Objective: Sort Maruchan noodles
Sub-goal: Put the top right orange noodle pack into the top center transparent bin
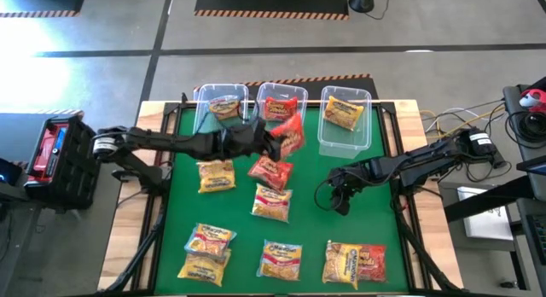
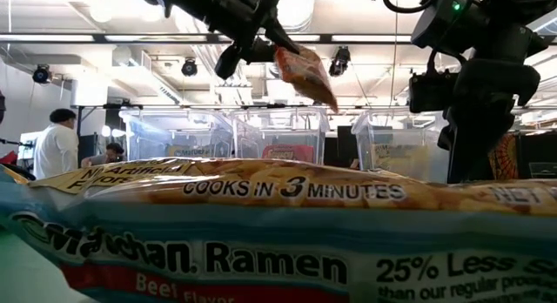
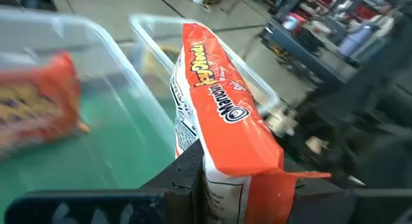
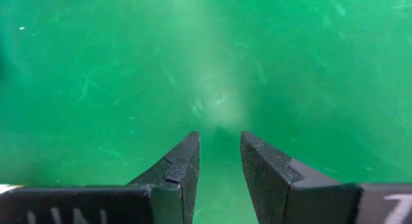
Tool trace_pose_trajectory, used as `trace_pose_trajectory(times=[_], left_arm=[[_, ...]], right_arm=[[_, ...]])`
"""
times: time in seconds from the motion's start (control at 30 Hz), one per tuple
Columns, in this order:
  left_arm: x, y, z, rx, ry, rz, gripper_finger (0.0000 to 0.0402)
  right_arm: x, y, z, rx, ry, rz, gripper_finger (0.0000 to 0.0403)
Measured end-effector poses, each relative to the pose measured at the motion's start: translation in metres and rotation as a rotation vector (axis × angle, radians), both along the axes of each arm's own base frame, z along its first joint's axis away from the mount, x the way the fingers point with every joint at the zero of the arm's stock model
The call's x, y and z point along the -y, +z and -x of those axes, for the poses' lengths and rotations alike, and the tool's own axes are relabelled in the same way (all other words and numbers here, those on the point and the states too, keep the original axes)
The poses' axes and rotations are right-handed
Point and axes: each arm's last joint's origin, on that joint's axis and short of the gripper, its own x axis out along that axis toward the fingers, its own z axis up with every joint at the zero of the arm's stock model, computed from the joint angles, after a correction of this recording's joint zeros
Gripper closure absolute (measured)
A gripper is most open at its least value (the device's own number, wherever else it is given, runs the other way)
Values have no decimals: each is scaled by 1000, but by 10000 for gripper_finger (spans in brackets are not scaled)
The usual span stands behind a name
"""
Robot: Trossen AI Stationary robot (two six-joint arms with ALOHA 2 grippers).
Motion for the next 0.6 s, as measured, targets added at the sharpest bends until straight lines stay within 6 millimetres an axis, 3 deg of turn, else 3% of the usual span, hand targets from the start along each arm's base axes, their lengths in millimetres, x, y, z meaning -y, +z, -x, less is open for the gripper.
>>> trace_pose_trajectory(times=[0.43, 0.6], left_arm=[[-94, 2, 28, -115, 22, -177, 323], [-108, 0, 35, -223, -49, -317, 323]], right_arm=[[6, -10, 7, -20, -86, 159, 300], [8, -18, 14, -47, -148, 195, 300]])
